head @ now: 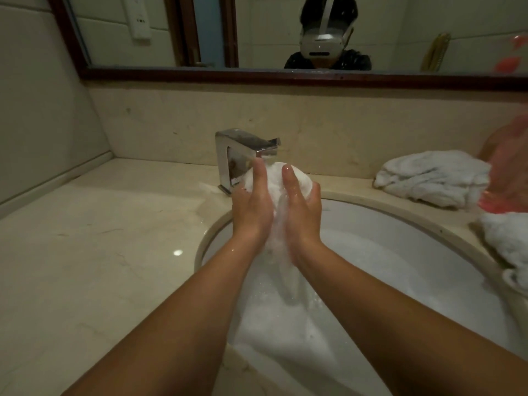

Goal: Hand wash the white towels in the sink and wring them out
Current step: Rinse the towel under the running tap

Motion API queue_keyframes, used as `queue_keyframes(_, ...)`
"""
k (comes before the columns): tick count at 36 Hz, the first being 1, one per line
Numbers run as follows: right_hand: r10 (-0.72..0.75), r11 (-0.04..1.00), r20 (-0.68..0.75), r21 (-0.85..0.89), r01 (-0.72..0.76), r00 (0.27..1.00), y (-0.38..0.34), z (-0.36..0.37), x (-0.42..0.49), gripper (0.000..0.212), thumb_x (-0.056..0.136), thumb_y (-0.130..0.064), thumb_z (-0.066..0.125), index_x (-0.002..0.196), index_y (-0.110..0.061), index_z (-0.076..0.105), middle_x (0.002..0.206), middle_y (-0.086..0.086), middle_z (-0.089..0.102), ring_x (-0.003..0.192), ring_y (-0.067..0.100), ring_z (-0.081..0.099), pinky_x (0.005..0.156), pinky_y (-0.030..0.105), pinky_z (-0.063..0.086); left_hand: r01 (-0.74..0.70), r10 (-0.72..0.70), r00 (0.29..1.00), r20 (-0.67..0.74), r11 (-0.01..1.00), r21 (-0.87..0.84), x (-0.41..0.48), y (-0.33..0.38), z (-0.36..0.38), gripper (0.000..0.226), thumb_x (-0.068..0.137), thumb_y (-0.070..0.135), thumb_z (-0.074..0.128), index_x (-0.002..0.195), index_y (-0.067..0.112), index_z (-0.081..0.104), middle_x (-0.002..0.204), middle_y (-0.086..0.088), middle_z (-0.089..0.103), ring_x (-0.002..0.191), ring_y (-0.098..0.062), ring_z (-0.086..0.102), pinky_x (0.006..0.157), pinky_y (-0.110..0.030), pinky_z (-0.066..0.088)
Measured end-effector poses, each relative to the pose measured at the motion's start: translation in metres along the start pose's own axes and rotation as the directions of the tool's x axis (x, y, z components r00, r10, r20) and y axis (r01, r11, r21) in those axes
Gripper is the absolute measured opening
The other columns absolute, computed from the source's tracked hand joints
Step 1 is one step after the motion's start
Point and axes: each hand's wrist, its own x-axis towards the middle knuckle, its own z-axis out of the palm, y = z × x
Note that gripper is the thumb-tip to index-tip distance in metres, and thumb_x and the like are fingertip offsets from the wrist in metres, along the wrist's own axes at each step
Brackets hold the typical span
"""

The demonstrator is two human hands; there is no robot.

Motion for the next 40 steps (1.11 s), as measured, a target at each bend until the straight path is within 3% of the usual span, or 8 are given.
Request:
queue_keyframes(4,-0.011,0.999,-0.086,-0.037,0.008,0.996,0.001,0.007,-0.004,0.050,0.093,-0.069,0.066,0.129,-0.035,0.055,0.118,-0.003,0.069,0.106,0.020,0.070,0.088,0.037,0.062,-0.085,0.089,0.995,-0.045,0.993,0.080,-0.003,-0.003,0.001,0.047,0.091,0.081,0.050,0.088,0.037,0.069,0.089,0.013,0.074,0.087,-0.008,0.071,0.079,-0.034,0.059)
queue_keyframes(11,-0.069,0.983,-0.152,-0.177,0.041,0.986,-0.001,0.002,0.001,0.051,0.099,-0.071,0.052,0.130,-0.032,0.063,0.110,-0.008,0.067,0.099,0.014,0.064,0.065,0.016,0.042,-0.057,0.069,0.993,-0.099,0.991,0.123,0.000,0.000,-0.001,0.052,0.089,0.073,0.066,0.104,0.024,0.073,0.088,0.012,0.063,0.085,-0.008,0.064,0.071,-0.025,0.047)
queue_keyframes(19,-0.053,0.975,-0.150,-0.222,0.019,0.987,-0.004,-0.001,0.007,0.050,0.103,-0.070,0.048,0.124,-0.030,0.069,0.116,-0.004,0.074,0.111,0.021,0.069,0.104,0.045,0.056,-0.074,0.086,0.992,-0.092,0.989,0.131,0.000,0.004,-0.003,0.042,0.096,0.065,0.063,0.099,0.025,0.072,0.087,0.010,0.070,0.081,-0.007,0.066,0.060,-0.020,0.043)
queue_keyframes(24,0.275,0.955,-0.111,-0.084,-0.285,0.955,0.001,0.005,0.009,0.089,0.071,-0.103,0.037,0.134,-0.040,0.037,0.122,0.005,0.062,0.113,0.037,0.065,0.099,0.062,0.056,-0.235,0.261,0.961,-0.094,0.946,0.224,-0.002,0.004,-0.008,0.045,0.094,0.060,0.067,0.110,0.019,0.073,0.099,0.006,0.071,0.088,-0.009,0.065,0.060,-0.001,0.042)
queue_keyframes(27,0.533,0.818,0.135,0.170,-0.549,0.835,0.007,-0.002,0.011,0.117,0.057,-0.110,0.045,0.141,-0.030,0.050,0.130,0.018,0.067,0.110,0.048,0.069,0.086,0.074,0.056,-0.351,0.380,0.925,-0.029,0.878,0.325,0.000,-0.001,-0.015,0.049,0.090,0.063,0.072,0.110,0.018,0.073,0.105,0.002,0.074,0.092,-0.013,0.067,0.067,-0.003,0.040)
queue_keyframes(32,0.480,0.740,0.267,0.388,-0.549,0.836,0.027,-0.001,0.020,0.134,0.032,-0.105,0.072,0.142,-0.029,0.064,0.127,0.018,0.075,0.110,0.047,0.074,0.092,0.068,0.058,-0.386,0.380,0.922,0.074,0.885,0.261,-0.002,-0.004,-0.018,0.058,0.073,0.084,0.045,0.103,0.036,0.057,0.095,0.018,0.065,0.086,0.007,0.060,0.073,-0.013,0.045)
queue_keyframes(38,0.365,0.863,0.244,0.272,-0.425,0.899,0.026,-0.010,0.023,0.124,0.030,-0.095,0.083,0.131,-0.024,0.073,0.117,0.013,0.080,0.108,0.037,0.077,0.103,0.057,0.057,-0.227,0.226,0.974,0.026,0.965,0.128,0.004,-0.004,-0.019,0.034,0.100,0.049,0.046,0.110,0.021,0.062,0.099,0.005,0.066,0.091,-0.013,0.063,0.069,-0.023,0.045)
queue_keyframes(40,0.334,0.900,0.155,0.239,-0.363,0.930,0.022,-0.012,0.025,0.096,0.049,-0.085,0.086,0.122,-0.025,0.073,0.108,0.009,0.082,0.101,0.031,0.079,0.098,0.054,0.060,-0.174,0.174,0.985,0.009,0.975,0.136,0.008,-0.006,-0.017,0.027,0.110,0.041,0.047,0.112,0.018,0.061,0.101,0.003,0.067,0.092,-0.015,0.064,0.067,-0.024,0.047)
